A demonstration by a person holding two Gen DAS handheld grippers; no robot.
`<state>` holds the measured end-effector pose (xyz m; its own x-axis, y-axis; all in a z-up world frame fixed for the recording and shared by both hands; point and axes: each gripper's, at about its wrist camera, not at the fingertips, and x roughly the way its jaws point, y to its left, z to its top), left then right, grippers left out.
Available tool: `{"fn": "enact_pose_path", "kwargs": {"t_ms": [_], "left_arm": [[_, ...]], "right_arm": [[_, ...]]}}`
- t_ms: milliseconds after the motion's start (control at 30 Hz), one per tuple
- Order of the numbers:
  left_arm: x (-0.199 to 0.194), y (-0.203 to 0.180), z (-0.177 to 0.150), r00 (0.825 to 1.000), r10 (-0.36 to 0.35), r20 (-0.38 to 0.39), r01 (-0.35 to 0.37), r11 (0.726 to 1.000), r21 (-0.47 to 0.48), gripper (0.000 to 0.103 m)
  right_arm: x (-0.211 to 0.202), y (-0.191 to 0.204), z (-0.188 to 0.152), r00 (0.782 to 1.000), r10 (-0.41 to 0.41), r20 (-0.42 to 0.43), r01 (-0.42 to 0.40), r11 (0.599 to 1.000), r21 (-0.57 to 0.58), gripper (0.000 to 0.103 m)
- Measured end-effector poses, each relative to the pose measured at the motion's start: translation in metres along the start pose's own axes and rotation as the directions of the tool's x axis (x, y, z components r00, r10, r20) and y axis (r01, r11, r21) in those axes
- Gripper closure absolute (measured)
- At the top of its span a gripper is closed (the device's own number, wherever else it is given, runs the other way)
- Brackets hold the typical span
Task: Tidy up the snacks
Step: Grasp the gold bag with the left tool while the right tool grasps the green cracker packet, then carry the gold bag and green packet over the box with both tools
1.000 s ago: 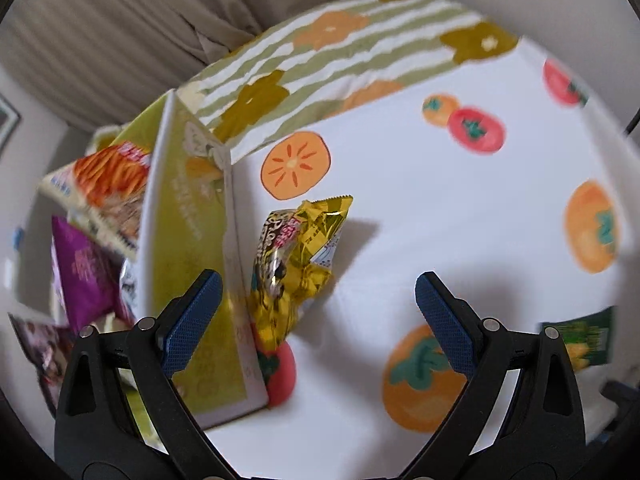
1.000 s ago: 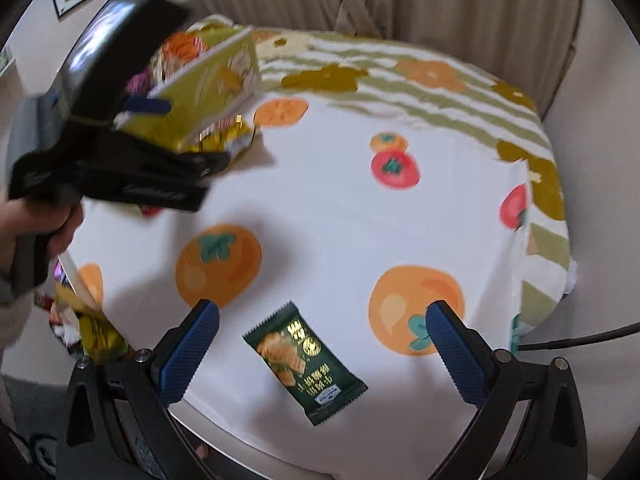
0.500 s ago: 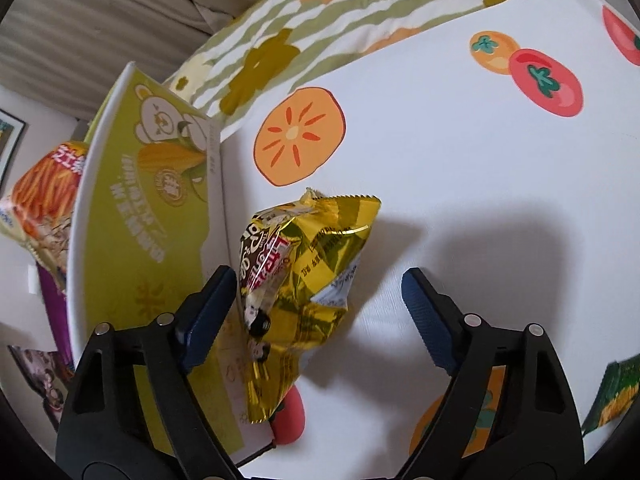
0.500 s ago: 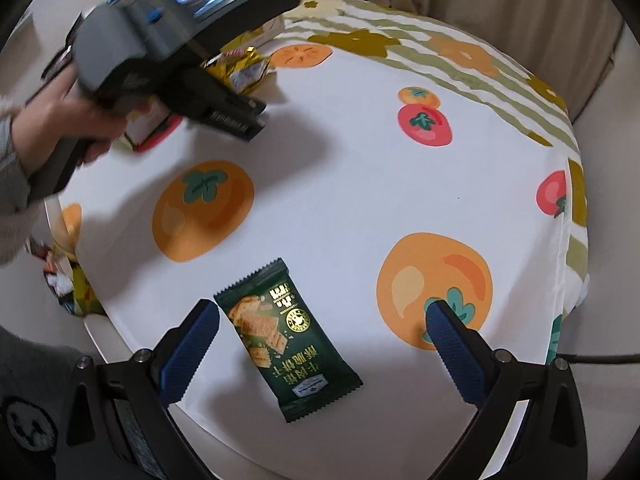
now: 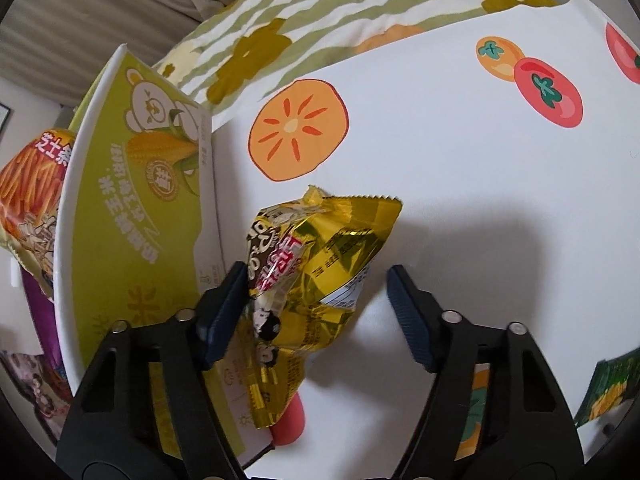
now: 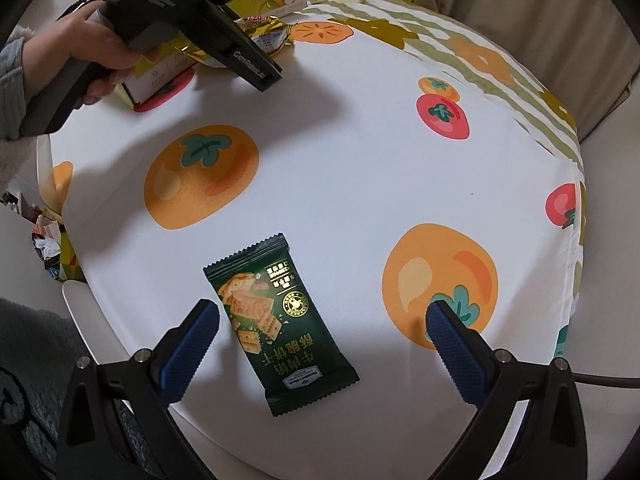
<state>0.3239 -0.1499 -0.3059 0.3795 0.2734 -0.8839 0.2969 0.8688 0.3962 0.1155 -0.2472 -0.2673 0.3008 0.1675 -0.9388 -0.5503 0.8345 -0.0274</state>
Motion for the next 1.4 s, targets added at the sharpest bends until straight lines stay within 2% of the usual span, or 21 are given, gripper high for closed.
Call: {"fn": "enact_pose_path", "kwargs": {"t_ms": [33, 67, 200, 333, 500, 667, 733, 800, 1000, 1167, 1233, 1400], "left_arm": [[0.000, 0.002, -0.001, 1.000, 0.013, 0.002, -0.013, 1.000, 0.010, 0.052], [-0.001, 0.004, -0.001, 1.000, 0.022, 0.004, -0.022, 1.000, 0.014, 0.056], [-0.006, 0.008, -0.006, 1.000, -0.008, 0.009, 0.008, 1.000, 0.023, 0.058], [-0.010, 0.007, -0.011, 1.000, -0.021, 0.018, 0.021, 0.999, 0.025, 0.059], [-0.018, 0.014, -0.016, 0.996, -0.089, 0.022, 0.089, 0.996, -0.002, 0.059], [-0.030, 0.018, -0.021, 0.984, -0.176, 0.033, 0.177, 0.983, -0.050, 0.059], [-0.034, 0.021, -0.023, 0.976, -0.216, 0.040, 0.219, 0.973, -0.074, 0.059], [-0.039, 0.024, -0.026, 0.965, -0.259, 0.048, 0.262, 0.960, -0.102, 0.060], [-0.057, 0.033, -0.032, 0.940, -0.329, 0.092, 0.340, 0.929, -0.147, 0.060], [-0.100, 0.056, -0.039, 0.905, -0.376, 0.199, 0.415, 0.884, -0.215, 0.060], [-0.123, 0.071, -0.043, 0.892, -0.378, 0.249, 0.435, 0.867, -0.241, 0.060], [-0.170, 0.111, -0.056, 0.879, -0.343, 0.332, 0.440, 0.852, -0.284, 0.060]], "right_arm": [[0.001, 0.000, -0.001, 1.000, 0.001, 0.000, -0.001, 1.000, -0.002, 0.001], [0.001, 0.001, -0.001, 1.000, 0.002, -0.002, -0.002, 1.000, -0.004, 0.003], [0.008, 0.003, -0.004, 1.000, 0.008, -0.028, -0.009, 1.000, -0.021, 0.016], [0.009, 0.010, -0.007, 0.999, 0.025, -0.031, -0.027, 0.998, -0.056, 0.022], [0.012, 0.022, -0.009, 0.999, 0.023, -0.035, -0.027, 0.992, -0.127, 0.026], [0.015, 0.019, -0.005, 0.997, 0.070, -0.025, -0.072, 0.991, -0.111, 0.042], [0.014, 0.017, -0.002, 0.997, 0.070, -0.017, -0.071, 0.992, -0.105, 0.056], [0.014, 0.013, 0.000, 0.998, 0.070, -0.009, -0.070, 0.994, -0.085, 0.061], [0.009, 0.003, 0.002, 0.997, 0.078, 0.020, -0.078, 0.997, -0.003, 0.061], [-0.012, 0.005, 0.011, 0.996, 0.073, 0.051, -0.075, 0.996, 0.049, 0.061], [-0.029, 0.007, 0.017, 0.995, 0.063, 0.080, -0.068, 0.996, 0.061, 0.061], [-0.079, 0.012, 0.048, 0.982, 0.064, 0.176, -0.083, 0.991, 0.102, 0.061]]}}
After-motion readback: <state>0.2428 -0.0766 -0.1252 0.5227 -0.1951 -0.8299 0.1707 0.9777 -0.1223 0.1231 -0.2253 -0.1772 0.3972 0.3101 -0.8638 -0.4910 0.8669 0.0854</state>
